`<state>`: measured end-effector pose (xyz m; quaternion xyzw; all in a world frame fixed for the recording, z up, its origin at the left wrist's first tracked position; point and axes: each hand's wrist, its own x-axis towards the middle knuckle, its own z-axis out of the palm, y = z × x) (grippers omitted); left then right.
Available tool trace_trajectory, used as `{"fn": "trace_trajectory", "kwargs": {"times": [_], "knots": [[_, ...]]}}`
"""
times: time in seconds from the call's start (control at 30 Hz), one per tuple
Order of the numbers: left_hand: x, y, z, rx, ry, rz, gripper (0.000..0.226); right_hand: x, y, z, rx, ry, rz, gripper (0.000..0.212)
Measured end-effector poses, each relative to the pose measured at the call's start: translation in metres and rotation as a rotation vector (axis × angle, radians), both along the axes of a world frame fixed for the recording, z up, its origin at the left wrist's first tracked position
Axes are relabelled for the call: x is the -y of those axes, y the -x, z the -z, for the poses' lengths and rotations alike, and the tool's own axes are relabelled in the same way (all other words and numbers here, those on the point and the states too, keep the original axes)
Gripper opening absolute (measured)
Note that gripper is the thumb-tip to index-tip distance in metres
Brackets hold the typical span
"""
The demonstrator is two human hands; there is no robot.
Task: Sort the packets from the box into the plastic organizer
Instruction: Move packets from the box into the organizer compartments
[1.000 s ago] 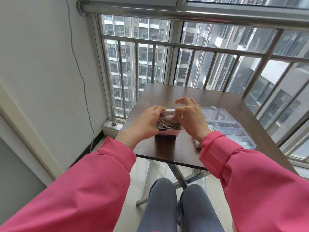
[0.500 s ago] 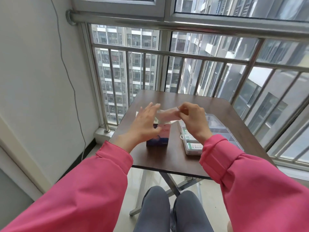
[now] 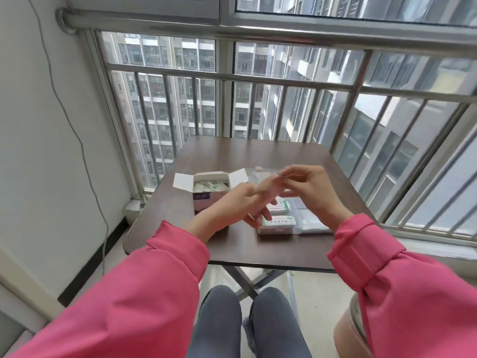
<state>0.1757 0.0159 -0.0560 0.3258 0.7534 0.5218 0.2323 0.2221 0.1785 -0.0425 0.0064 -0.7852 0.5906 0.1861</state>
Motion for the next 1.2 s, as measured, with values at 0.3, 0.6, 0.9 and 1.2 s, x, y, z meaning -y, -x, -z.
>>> {"fn": "trace_trajectory", "kwargs": {"times": [0.3, 0.6, 0.9, 1.2], "knots": [[-0.033, 0.012, 0.023, -0.207, 0.037, -0.133, 0.028, -0.025, 0.003, 0.02, 0.125, 0.157, 0.03, 0.012], [-0.047, 0.037, 0.043, -0.306, 0.08, -0.19, 0.016, -0.043, 0.024, 0.031, 0.17, 0.595, 0.033, 0.01], [-0.057, 0.039, 0.05, -0.288, 0.074, -0.214, 0.016, -0.063, 0.021, 0.036, 0.272, 0.69, 0.07, 0.017], [-0.076, 0.027, 0.047, -0.333, 0.095, -0.305, 0.014, -0.117, -0.01, 0.043, 0.422, -0.068, 0.151, 0.014]]}}
